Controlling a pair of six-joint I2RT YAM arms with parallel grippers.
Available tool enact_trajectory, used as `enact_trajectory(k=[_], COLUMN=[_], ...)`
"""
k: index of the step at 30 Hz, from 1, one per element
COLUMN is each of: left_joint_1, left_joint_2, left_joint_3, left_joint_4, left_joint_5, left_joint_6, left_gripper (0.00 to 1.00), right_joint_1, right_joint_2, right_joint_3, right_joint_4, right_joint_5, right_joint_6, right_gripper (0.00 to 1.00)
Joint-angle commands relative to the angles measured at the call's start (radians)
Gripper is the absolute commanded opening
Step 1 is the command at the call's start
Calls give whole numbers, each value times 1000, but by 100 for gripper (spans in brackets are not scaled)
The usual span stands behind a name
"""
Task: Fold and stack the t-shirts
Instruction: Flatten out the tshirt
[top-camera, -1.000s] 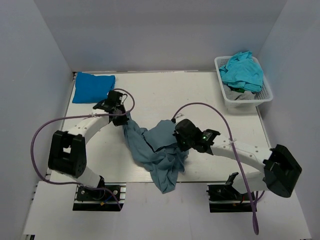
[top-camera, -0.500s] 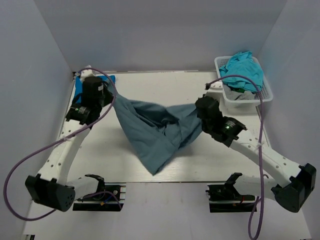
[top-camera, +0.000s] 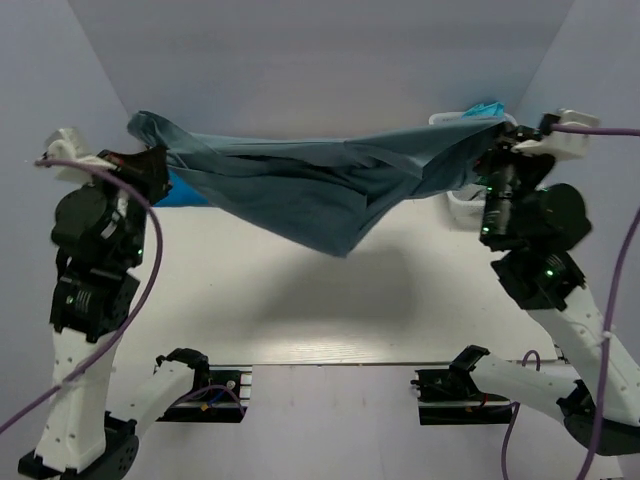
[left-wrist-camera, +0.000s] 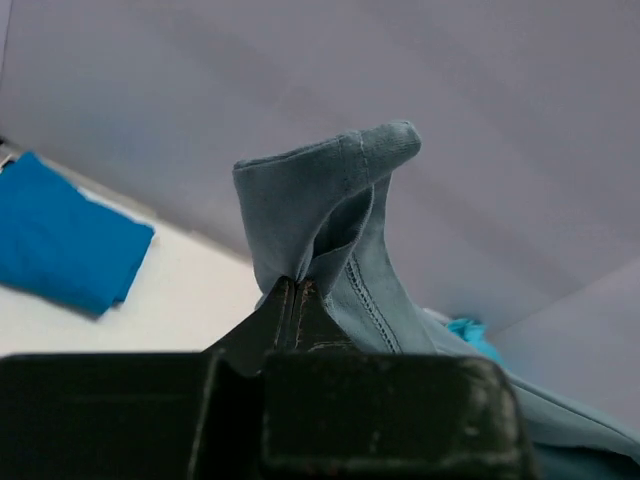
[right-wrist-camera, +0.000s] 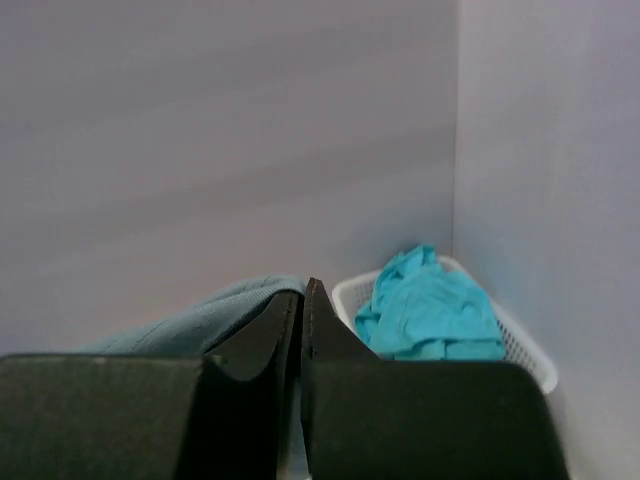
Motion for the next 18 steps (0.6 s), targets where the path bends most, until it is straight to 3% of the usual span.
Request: enact_trajectory(k=[1,6,11,14,18], left_joint_1=[3,3,3,3,12], left_joint_2=[-71,-80,39,84,178], left_joint_3=[36,18,-23,-115,-253], left_joint_4=[36,14,-52,-65,-50], left_joint_5=[-39,-51,-105,-79,-28], left_joint_6=[44,26,-29,-72,-124], left_gripper=[0,0,0,0,0], right_joint_1=[-10,-7,-12,-27,-78], right_joint_2=[-50,-97,-33,15,108], right_joint_3=[82,53,-25,-97,-218], right_joint_4=[86,23,45,16,-76], right_joint_5=[29,-3,55,64,6], right_joint_6=[-129,-69,-52,20,246], right_gripper=[0,0,0,0,0])
